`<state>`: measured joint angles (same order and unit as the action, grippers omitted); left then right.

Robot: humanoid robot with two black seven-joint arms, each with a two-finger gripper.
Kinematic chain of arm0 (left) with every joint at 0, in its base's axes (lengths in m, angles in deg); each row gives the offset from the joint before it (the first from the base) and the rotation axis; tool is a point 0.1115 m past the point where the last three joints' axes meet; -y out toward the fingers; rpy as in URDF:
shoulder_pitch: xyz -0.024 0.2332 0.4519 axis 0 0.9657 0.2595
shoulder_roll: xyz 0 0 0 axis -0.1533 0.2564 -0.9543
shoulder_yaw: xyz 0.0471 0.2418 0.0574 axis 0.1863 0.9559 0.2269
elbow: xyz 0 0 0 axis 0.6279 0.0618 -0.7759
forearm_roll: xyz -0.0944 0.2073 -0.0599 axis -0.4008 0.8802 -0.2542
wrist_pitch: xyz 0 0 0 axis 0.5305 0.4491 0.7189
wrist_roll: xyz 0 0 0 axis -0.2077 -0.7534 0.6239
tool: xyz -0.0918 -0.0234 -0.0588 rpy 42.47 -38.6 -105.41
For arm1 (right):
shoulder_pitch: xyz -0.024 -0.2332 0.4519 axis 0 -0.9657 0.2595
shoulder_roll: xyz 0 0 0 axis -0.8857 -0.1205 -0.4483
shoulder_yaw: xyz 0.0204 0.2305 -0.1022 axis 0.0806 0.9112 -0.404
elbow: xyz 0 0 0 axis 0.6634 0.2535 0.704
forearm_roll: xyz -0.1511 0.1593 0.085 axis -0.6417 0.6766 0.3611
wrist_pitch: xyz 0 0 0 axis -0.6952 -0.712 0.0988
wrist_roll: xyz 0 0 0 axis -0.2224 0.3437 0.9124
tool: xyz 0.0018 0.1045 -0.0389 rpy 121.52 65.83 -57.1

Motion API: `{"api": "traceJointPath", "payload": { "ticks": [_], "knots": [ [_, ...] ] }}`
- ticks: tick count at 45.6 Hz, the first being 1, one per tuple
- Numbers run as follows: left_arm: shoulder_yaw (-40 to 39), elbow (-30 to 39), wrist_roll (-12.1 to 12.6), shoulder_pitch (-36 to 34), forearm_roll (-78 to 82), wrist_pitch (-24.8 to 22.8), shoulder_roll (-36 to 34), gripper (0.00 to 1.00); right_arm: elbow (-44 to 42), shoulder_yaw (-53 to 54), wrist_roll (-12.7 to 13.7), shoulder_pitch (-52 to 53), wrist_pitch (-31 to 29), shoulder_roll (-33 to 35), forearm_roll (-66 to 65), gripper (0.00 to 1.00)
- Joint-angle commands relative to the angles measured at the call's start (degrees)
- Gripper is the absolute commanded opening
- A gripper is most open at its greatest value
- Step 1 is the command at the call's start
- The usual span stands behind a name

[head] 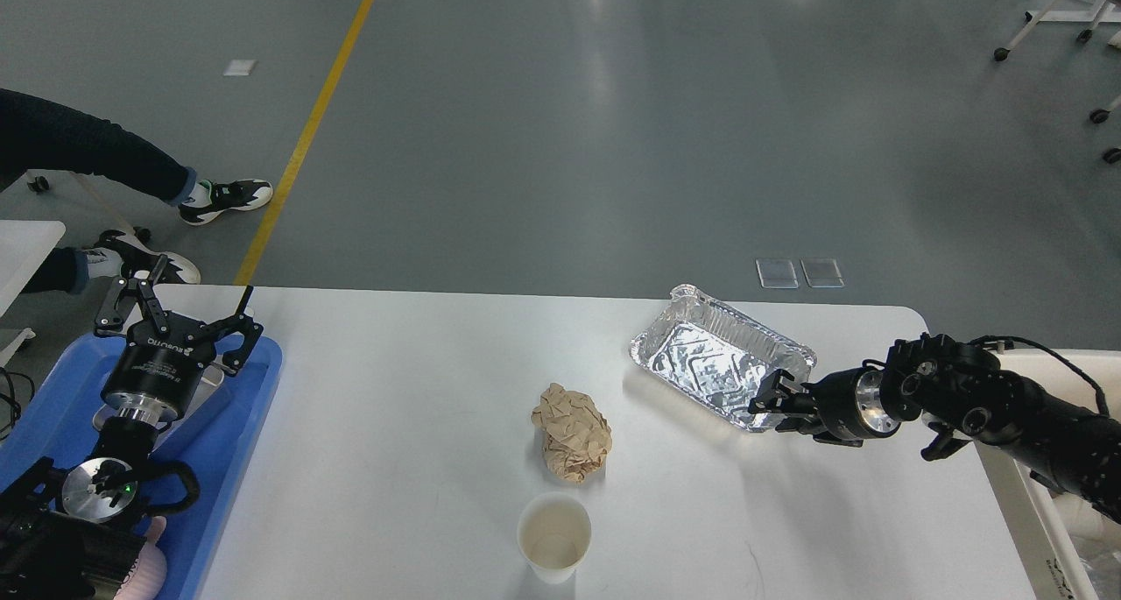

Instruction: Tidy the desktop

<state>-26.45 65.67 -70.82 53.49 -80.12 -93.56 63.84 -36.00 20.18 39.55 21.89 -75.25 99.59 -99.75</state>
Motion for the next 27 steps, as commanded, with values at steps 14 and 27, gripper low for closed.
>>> {"api": "traceJointPath", "payload": {
  "ticks": [14, 27],
  "knots": [
    [0.0, 0.0, -0.09, 0.1, -0.02, -0.01, -0.53, 0.98, -6.91, 0.26, -0.3, 0.46, 0.82, -5.16, 0.26, 0.0],
    [0.17, -0.09, 0.7, 0.19, 0.16, 1.65, -1.23, 0.98, -6.21, 0.17, -0.74, 1.25, 0.56, -5.25, 0.18, 0.0]
  ]
}}
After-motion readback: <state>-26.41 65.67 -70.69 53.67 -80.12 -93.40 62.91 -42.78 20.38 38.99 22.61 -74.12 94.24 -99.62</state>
